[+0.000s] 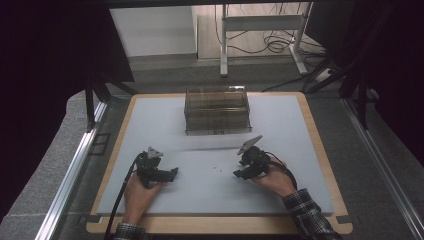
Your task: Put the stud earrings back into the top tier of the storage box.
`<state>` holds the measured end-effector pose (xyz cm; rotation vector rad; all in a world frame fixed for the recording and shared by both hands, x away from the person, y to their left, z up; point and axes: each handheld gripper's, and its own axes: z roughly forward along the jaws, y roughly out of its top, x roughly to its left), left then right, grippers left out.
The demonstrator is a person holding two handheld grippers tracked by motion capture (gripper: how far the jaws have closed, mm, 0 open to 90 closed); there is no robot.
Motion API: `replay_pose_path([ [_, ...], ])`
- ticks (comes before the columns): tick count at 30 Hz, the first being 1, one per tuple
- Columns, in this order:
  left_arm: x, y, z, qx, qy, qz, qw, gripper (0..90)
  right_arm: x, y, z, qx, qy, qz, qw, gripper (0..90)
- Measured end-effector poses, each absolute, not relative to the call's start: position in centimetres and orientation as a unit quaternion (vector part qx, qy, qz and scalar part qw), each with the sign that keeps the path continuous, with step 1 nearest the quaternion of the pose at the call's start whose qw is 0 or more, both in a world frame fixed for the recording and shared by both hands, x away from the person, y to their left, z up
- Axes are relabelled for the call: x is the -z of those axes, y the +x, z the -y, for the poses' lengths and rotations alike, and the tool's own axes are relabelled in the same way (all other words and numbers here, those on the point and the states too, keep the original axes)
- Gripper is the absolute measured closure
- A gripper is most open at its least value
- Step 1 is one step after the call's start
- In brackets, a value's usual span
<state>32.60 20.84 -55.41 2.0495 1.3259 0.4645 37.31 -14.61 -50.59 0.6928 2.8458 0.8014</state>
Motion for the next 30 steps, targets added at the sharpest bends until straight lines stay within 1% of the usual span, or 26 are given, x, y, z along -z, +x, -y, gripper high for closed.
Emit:
replay_pose_path([
  [1,55.4,32.6,-20.9,-0.177,0.782,-0.504,0.321,0.0,50.5,37.5,14.3,-0.260,0.222,-0.939,0.045,52.7],
  [4,55.4,32.6,-20.9,-0.177,0.782,-0.504,0.321,0.0,50.3,37.8,13.9,-0.255,0.214,-0.942,0.036,58.9],
  [7,55.4,32.6,-20.9,-0.177,0.782,-0.504,0.321,0.0,50.2,38.1,13.4,-0.247,0.205,-0.947,0.032,63.6],
  [10,55.4,32.6,-20.9,-0.177,0.782,-0.504,0.321,0.0,50.1,38.2,12.9,-0.241,0.198,-0.950,0.033,65.7],
  [11,55.4,32.6,-20.9,-0.177,0.782,-0.504,0.321,0.0,50.0,38.3,12.5,-0.236,0.189,-0.953,0.031,68.0],
  [18,55.4,32.6,-20.9,-0.177,0.782,-0.504,0.321,0.0,50.0,38.7,11.4,-0.224,0.174,-0.959,0.021,72.7],
  [19,55.4,32.6,-20.9,-0.177,0.782,-0.504,0.322,0.0,49.9,38.8,11.0,-0.220,0.169,-0.961,0.019,75.3],
  [21,55.4,32.6,-20.9,-0.177,0.782,-0.504,0.322,0.0,49.8,38.9,10.6,-0.215,0.166,-0.962,0.017,77.3],
  [30,55.4,32.6,-20.9,-0.178,0.782,-0.504,0.321,0.0,49.7,39.2,8.3,-0.197,0.135,-0.971,0.004,80.4],
])
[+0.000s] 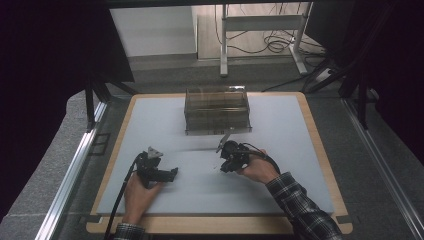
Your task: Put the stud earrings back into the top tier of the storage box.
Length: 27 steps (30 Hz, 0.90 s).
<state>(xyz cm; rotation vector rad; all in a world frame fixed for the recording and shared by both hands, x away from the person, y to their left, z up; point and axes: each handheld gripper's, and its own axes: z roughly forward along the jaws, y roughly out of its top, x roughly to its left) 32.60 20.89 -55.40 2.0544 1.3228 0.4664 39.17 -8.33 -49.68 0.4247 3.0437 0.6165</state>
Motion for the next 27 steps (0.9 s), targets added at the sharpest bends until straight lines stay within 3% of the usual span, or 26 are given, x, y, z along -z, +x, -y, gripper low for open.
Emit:
replay_pose_path([
  [27,55.4,32.6,-20.9,-0.177,0.782,-0.504,0.322,0.0,50.1,39.2,5.6,-0.142,0.104,-0.984,0.007,85.4],
])
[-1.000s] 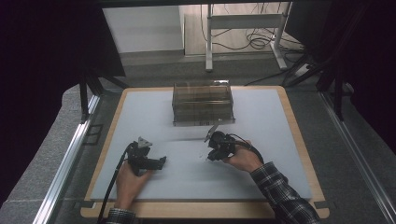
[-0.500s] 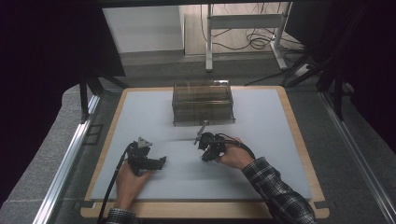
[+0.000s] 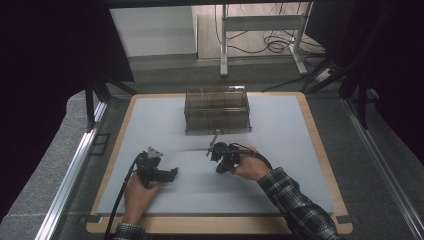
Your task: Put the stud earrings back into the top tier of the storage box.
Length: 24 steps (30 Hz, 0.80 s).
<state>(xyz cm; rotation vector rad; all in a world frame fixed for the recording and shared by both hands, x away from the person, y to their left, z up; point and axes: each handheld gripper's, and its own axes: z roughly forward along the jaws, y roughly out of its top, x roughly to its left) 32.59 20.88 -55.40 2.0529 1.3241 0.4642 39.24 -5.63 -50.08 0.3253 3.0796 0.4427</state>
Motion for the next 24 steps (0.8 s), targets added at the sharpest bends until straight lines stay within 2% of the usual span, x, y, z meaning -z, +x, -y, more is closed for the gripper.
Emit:
replay_pose_path([
  [24,55.4,32.6,-20.8,-0.177,0.780,-0.506,0.324,0.0,45.7,41.2,6.3,-0.156,0.116,-0.981,0.008,85.0],
])
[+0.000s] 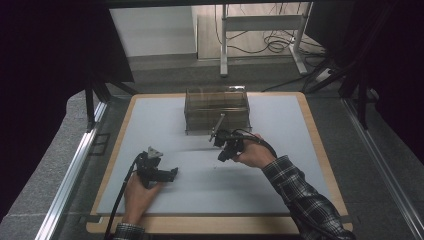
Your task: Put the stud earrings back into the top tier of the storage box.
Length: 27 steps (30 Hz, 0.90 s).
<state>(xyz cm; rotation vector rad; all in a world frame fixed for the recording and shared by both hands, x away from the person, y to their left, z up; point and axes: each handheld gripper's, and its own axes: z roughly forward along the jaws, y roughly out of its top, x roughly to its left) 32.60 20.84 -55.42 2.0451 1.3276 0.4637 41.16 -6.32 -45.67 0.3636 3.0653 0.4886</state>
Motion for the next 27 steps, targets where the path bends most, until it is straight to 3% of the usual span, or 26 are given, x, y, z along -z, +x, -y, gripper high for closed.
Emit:
replay_pose_path([
  [27,55.4,32.6,-20.9,-0.176,0.781,-0.505,0.322,0.0,41.4,44.0,7.4,-0.238,0.160,-0.958,0.027,84.8],
])
